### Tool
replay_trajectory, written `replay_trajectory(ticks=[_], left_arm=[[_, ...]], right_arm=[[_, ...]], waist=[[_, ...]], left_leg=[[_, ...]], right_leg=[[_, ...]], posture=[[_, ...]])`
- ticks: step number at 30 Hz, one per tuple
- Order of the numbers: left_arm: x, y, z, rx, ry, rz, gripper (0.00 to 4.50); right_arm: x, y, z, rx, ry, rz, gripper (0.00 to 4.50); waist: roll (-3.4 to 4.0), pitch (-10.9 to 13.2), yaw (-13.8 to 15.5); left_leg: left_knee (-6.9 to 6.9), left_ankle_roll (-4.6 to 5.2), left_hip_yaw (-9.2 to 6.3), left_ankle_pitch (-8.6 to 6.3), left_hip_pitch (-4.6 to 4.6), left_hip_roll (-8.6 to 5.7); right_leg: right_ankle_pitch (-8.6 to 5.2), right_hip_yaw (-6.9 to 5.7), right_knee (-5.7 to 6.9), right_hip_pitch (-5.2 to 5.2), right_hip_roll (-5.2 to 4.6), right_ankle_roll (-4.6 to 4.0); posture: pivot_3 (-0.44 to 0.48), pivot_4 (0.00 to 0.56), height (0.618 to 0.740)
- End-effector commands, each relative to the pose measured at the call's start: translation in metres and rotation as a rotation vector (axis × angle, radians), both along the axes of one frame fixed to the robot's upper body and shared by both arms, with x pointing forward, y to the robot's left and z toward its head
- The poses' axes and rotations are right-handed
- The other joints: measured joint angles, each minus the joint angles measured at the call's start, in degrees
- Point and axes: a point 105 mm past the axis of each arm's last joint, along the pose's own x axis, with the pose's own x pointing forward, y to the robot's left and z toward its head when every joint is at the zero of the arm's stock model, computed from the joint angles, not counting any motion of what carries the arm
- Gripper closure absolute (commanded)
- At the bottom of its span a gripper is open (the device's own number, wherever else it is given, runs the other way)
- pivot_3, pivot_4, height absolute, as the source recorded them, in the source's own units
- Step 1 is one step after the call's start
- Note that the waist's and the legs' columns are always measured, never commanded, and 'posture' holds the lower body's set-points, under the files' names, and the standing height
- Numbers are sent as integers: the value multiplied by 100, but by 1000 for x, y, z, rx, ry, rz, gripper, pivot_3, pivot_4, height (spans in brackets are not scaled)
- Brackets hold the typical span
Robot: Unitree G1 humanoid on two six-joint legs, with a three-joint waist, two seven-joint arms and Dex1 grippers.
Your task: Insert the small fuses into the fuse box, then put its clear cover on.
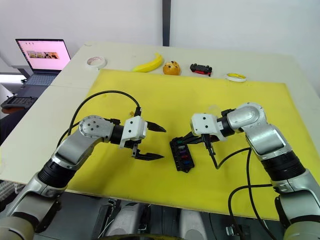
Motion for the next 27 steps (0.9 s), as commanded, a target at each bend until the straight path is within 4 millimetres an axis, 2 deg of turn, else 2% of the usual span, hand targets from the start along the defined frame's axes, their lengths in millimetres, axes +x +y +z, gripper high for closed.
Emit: replay_trajectory(ticks=[1, 15, 23, 27], left_arm=[[0, -3, 12, -17, -58, -16, 80], [1, -4, 12, -23, -62, -15, 80], [1, -4, 12, -25, -64, -12, 80], [2, -4, 12, -24, -64, -11, 80]], right_arm=[[-2, 1, 1, -45, -10, 12, 4500], [-1, 5, 10, -56, -3, 1, 4500], [-2, 5, 6, -69, -19, 2, 4500], [-2, 11, 13, -17, -39, 4, 4500]], waist=[[0, 0, 0], [1, -1, -1], [1, -1, -1], [1, -1, -4]], left_leg=[[0, 0, 0, 0, 0, 0], [1, 0, 0, 0, 0, -3], [1, -1, 0, 0, 0, -3], [1, -1, 0, 0, 0, -3]], right_leg=[[0, 0, 0, 0, 0, 0], [0, 0, 4, -1, 1, 0], [0, 0, 5, -1, 3, 0], [0, 0, 6, -2, 5, 0]], posture=[[0, 150, 740], [0, 150, 740], [0, 150, 740], [0, 150, 740]])
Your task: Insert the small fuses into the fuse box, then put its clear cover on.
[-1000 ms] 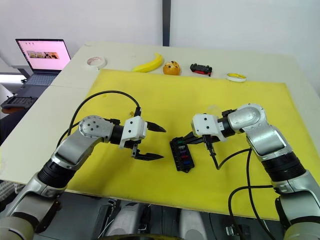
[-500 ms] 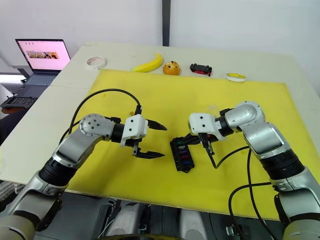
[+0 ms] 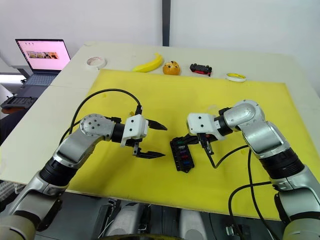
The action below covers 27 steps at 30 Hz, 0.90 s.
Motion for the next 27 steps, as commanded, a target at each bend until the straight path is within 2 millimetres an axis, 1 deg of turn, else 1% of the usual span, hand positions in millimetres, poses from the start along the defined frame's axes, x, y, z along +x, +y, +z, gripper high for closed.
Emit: replay_trajectory(ticks=[1, 2, 5, 8, 11, 14, 18, 19, 22, 24, 25, 26, 27], left_arm=[[0, -1, 8, -19, -41, -6, 80], [0, -1, 8, -19, -40, -6, 80], [0, -1, 8, -18, -41, -6, 0], [0, 0, 8, -16, -43, -5, 0], [1, 1, 7, -13, -43, -5, 0], [0, 1, 7, -13, -43, -6, 0], [0, 0, 7, -15, -41, -12, 0], [0, 0, 7, -16, -41, -14, 0], [2, -2, 8, -22, -42, -16, 0], [3, -2, 8, -25, -42, -15, 0], [3, -2, 8, -25, -41, -15, 0], [3, -2, 8, -25, -41, -15, 0], [4, -3, 8, -26, -42, -15, 0]], right_arm=[[-1, 7, 14, 60, -39, 7, 4500], [-2, 8, 16, 72, -33, 5, 4500], [-6, 11, 27, 113, -20, 16, 3518], [-8, 11, 39, 148, -23, 14, 2119], [-8, 7, 45, 157, -22, 3, 2119], [-8, 2, 46, 164, -17, -5, 2119], [-7, 3, 48, 225, 6, -16, 2119], [-7, 5, 46, 272, 25, -17, 2119], [-6, 9, 38, 378, 100, -32, 2959], [-5, 9, 28, 408, 129, -36, 3984], [-4, 10, 23, 424, 141, -37, 4395], [-3, 11, 21, 438, 151, -39, 4489], [-2, 12, 19, 450, 158, -44, 4489]], waist=[[0, 0, -4], [0, 0, -5], [0, 0, 1], [0, 0, 2], [0, 0, 2], [0, 0, 2], [0, 0, -3], [0, 0, -3], [-2, -1, 0], [-2, -1, 2], [-2, -1, 2], [-2, -1, 1], [-2, -1, 1]], left_leg=[[0, 0, 0, 0, 0, 0], [0, -2, 0, 1, 0, 0], [0, -2, 0, 1, -1, 0], [0, 0, 0, 0, -1, -1], [1, 1, 0, -1, -1, 0], [1, 4, 0, -2, -1, -1], [1, 5, 0, -3, -1, 0], [0, 5, 0, -3, 0, 0], [1, 4, 0, -2, 0, 0], [2, 4, 0, -2, 0, -1], [3, 4, 1, -2, 0, -2], [4, 4, 1, -2, 0, -4], [4, 4, 1, -2, 0, -4]], right_leg=[[0, 0, 0, 0, 0, 0], [0, 0, 2, -2, 0, 0], [0, 0, 8, -5, -1, 0], [0, 1, 8, -5, -4, 0], [0, 1, 8, -5, -4, 0], [0, 1, 8, -5, -6, 0], [0, 1, 9, -6, -6, 0], [0, 2, 11, -7, -6, 0], [0, 2, 14, -7, -6, 0], [0, 2, 17, -7, -5, 0], [0, 2, 18, -7, -4, 0], [0, 2, 19, -7, -4, 0], [0, 2, 19, -8, -4, 0]], posture=[[0, 150, 740], [0, 150, 740], [0, 150, 740], [0, 150, 740], [0, 150, 740], [0, 150, 740], [0, 150, 740], [0, 150, 740], [0, 150, 740], [0, 150, 740], [0, 150, 740], [0, 150, 740], [0, 150, 740]])
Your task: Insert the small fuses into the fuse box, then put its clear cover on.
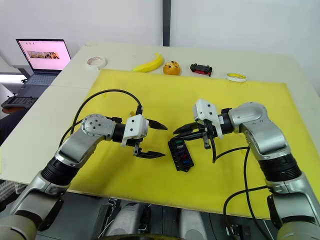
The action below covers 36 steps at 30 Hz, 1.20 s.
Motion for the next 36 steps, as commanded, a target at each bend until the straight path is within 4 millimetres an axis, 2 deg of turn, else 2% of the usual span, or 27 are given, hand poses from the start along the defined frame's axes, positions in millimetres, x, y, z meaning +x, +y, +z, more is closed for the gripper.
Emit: replay_trajectory(ticks=[1, 10, 14, 17, 21, 26, 29, 31, 35, 36], left_arm=[[0, -2, 11, -18, -49, -15, 0], [2, -1, 12, -14, -55, -8, 0], [2, -1, 12, -14, -56, -8, 0], [2, -1, 13, -15, -55, -8, 0], [2, 1, 13, -16, -51, -6, 0], [5, 17, 14, -33, -33, 56, 0], [5, 36, 19, -77, 12, 155, 0], [4, 51, 23, -118, 55, 237, 0], [2, 109, 21, -201, 179, 506, 0], [0, 117, 20, -210, 197, 544, 0]], right_arm=[[4, 3, 5, 60, -22, -2, 4489], [9, -1, -18, 19, 5, -31, 4489], [11, -8, -45, -68, 9, -71, 4489], [6, -9, -53, -66, 26, -82, 4489], [3, -5, -35, 15, 21, -98, 4489], [1, -13, 6, 107, -37, -168, 4489], [3, -37, 25, 120, -81, -289, 4489], [3, -57, 31, 101, -107, -380, 4489], [-2, -130, 25, 3, -145, -672, 4489], [-5, -140, 23, -14, -144, -709, 4489]], waist=[[0, 0, -1], [0, 0, -5], [1, -1, -7], [-2, -5, -4], [-3, -8, -2], [-1, -6, -18], [0, -5, -13], [-1, -5, -1], [-2, -5, 8], [-1, -5, 8]], left_leg=[[0, 0, 0, 0, 0, 0], [2, -3, 3, 2, 0, -1], [2, -3, 4, 2, 1, -1], [2, -3, 4, 2, 5, -1], [3, -3, 4, 2, 11, -1], [3, -3, 4, 2, 6, 0], [3, -4, 4, 2, 5, 2], [2, -3, 2, 2, 4, 3], [1, 1, 3, -1, 1, 3], [0, 2, 3, -2, 2, 3]], right_leg=[[0, 0, 1, -1, 1, 0], [-1, -1, 32, -13, 3, 0], [-1, -1, 32, -15, 3, 0], [-1, -1, 32, -13, 3, 0], [-1, 0, 32, -5, 3, 0], [-1, 2, 35, -14, 0, 0], [-1, 5, 36, -19, -5, -1], [-2, 8, 36, -19, -8, -1], [-2, 8, 33, -18, -14, -1], [-2, 8, 33, -18, -15, -1]], posture=[[0, 150, 740], [0, 150, 740], [0, 150, 740], [0, 150, 740], [0, 150, 740], [0, 150, 740], [0, 150, 740], [0, 150, 740], [0, 150, 740], [0, 150, 740]])
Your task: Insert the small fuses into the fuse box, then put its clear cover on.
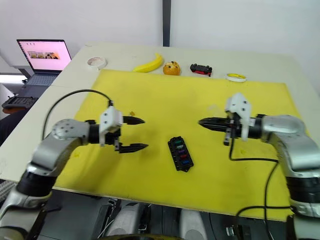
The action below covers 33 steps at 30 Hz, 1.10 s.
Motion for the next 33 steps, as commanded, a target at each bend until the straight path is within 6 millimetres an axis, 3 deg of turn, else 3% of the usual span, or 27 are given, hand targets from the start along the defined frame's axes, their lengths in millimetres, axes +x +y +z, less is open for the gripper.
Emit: replay_trajectory(ticks=[1, 3, 5, 7, 10, 13, 15, 18, 23, 28, 33], left_arm=[[-4, 35, 12, -74, 38, 161, 0], [-7, 68, 9, -136, 114, 313, 0], [-14, 104, 1, -121, 135, 459, 0], [-23, 133, -7, -78, 135, 563, 0], [-30, 154, -8, -88, 155, 646, 0], [-30, 155, -5, -118, 188, 665, 0], [-28, 147, -6, -138, 242, 649, 0], [-16, 130, -7, -200, 358, 625, 0], [15, 95, 17, -410, 515, 544, 0], [43, 65, 22, -508, 743, 519, 0], [69, 57, 14, -567, 902, 611, 0]], right_arm=[[-7, -48, 9, -68, -50, -183, 4245], [-22, -82, 1, -108, -27, -298, 3720], [-35, -107, -1, -124, -27, -408, 2702], [-45, -123, 1, -123, -39, -483, 1743], [-52, -129, 3, -115, -53, -529, 213], [-51, -119, 6, -87, -68, -524, 95], [-47, -107, 7, -66, -76, -501, 95], [-37, -75, 10, -20, -79, -419, 95], [-24, -13, 22, 89, -67, -274, 95], [-14, 47, 24, 141, -39, -167, 95], [-14, 92, 20, 175, -14, -72, 95]], waist=[[0, 0, -1], [0, 0, -1], [1, 0, -7], [3, -2, -45], [6, -3, -68], [4, -1, -52], [5, -2, -40], [5, -2, -26], [2, -2, -7], [-11, 1, -12], [-15, 3, -34]], left_leg=[[0, 0, 1, 0, 0, -1], [0, 0, 1, 0, 1, -1], [0, 0, 1, 0, 5, 0], [-5, -1, 4, 0, 10, 1], [-9, -1, 9, 0, 26, 2], [-18, -2, 9, -3, 102, 10], [-19, -2, 7, -4, 107, 12], [-19, 0, 7, -6, 102, 12], [-17, -1, 5, -5, 93, 10], [-15, -4, 2, -4, 89, 2], [-16, -12, 0, 1, 85, 0]], right_leg=[[0, 0, 0, 0, -1, 0], [0, 0, 0, 2, -2, 0], [0, 0, 1, 6, -2, -1], [-1, 3, 0, 7, 0, -1], [-4, 7, 0, 19, 1, -6], [-20, 3, -19, 101, -2, -33], [-21, 2, -25, 109, -6, -35], [-13, 2, -26, 103, -8, -21], [-9, 0, -16, 91, -6, -14], [-9, -2, -2, 83, -3, -13], [-10, -1, 4, 72, 4, -11]], posture=[[0, 150, 740], [0, 150, 740], [0, 150, 740], [0, 150, 740], [0, 150, 740], [0, 150, 740], [0, 150, 740], [0, 150, 740], [0, 150, 740], [0, 150, 740], [0, 150, 740]])
